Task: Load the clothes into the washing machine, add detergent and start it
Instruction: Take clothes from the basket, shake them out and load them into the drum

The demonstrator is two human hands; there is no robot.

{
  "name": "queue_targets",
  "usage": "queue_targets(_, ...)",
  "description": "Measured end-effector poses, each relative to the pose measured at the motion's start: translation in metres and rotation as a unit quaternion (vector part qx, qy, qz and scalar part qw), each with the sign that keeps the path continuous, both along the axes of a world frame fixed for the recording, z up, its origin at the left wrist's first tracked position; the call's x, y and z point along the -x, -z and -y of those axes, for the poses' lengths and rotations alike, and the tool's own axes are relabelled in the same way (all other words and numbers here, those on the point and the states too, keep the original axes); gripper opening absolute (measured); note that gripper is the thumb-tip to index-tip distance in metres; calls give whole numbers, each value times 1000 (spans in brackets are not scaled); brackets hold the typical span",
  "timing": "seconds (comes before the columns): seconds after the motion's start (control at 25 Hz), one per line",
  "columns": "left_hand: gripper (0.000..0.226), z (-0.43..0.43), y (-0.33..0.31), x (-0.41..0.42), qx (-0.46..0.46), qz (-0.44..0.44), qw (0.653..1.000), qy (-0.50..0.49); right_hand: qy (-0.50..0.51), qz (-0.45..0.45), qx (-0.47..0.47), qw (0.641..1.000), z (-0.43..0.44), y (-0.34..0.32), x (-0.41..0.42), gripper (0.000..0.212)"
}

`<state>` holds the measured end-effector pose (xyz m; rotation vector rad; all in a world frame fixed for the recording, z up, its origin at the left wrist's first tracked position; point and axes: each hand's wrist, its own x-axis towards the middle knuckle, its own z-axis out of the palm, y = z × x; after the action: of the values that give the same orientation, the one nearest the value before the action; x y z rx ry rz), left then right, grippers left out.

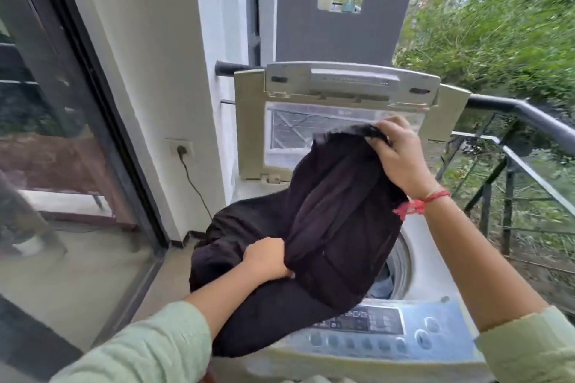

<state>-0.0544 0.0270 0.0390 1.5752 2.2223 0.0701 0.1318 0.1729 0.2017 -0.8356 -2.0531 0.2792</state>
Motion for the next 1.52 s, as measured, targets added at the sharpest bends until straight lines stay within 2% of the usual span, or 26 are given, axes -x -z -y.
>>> queue_targets(0.04,43,-8,6,-5,4,9,1000,-17,4,7,25,1000,-13,11,-8,14)
queue_targets(0.12,29,-22,2,-10,-60,104,992,-48,16,-18,48,999,-36,18,-25,14)
queue_targets(0.24,25,-66,-35,-34,-231,252,938,-61,85,-102,76,988,-68,0,-54,16)
queue_targets(0.32,37,-92,-58,-53,-313,319,892,-60,155,-72,116,979,-86,0,-72,24)
queue_targets(0.36,47,-100,-64,-57,-313,336,887,-51,165,-39,146,975,-93,5,-79,29)
queue_targets(0.4,55,-104,-67,-56,-284,330,900,-34,160,-6,183,970,-97,14,-83,34)
queue_targets(0.44,55,-103,-67,-50,-235,280,930,-17,150,26,224,963,-100,26,-88,35)
queue_targets(0.52,36,-93,-54,-28,-135,138,981,9,160,97,273,944,-106,54,-98,28)
queue_targets(0.56,24,-87,-48,-16,-103,93,990,0,168,130,275,938,-105,63,-102,28)
queue_targets(0.64,19,-74,-51,0,-80,59,994,-37,162,158,272,935,-102,73,-107,28)
queue_targets(0.76,11,-80,-75,15,-196,31,974,-111,183,119,218,951,-97,72,-99,29)
queue_targets(0.88,38,-89,-84,17,-347,42,924,-155,170,-69,134,974,-82,73,-80,31)
queue_targets(0.96,59,-85,-66,13,-384,13,913,-139,160,-137,117,971,-71,88,-72,29)
queue_targets(1.0,69,-81,-49,10,-352,-20,930,-104,156,-115,140,971,-62,98,-70,27)
queue_targets(1.04,75,-77,-27,8,-264,-47,962,-49,130,-24,191,973,-57,115,-71,25)
queue_targets(1.08,74,-72,-7,7,-121,-66,990,22,70,127,279,949,-44,126,-70,22)
queue_targets(1.12,68,-68,10,6,60,-71,991,98,-2,331,383,862,-34,138,-71,20)
queue_targets(1.16,57,-64,23,2,237,-51,958,153,-83,517,420,741,-23,145,-70,21)
queue_targets(1.2,49,-61,31,-2,340,-23,924,174,-159,617,432,638,-18,153,-69,26)
queue_targets(1.24,48,-59,34,-6,352,5,919,175,-209,653,393,613,-20,161,-66,29)
queue_targets(1.28,51,-59,35,-6,304,39,939,158,-200,623,380,653,-23,161,-59,30)
queue_targets(1.36,54,-61,33,-6,175,78,976,108,-90,495,337,796,-45,169,-48,42)
queue_targets(1.4,52,-62,32,-4,136,83,983,94,-63,479,289,826,-57,176,-42,61)
queue_targets(1.44,50,-62,35,-2,113,81,987,80,-67,525,283,800,-64,190,-35,86)
queue_targets(1.48,48,-60,37,-1,95,74,991,63,-77,594,292,745,-63,210,-26,109)
queue_targets(1.52,49,-55,41,-1,77,61,994,48,-82,648,325,684,-54,238,-18,122)
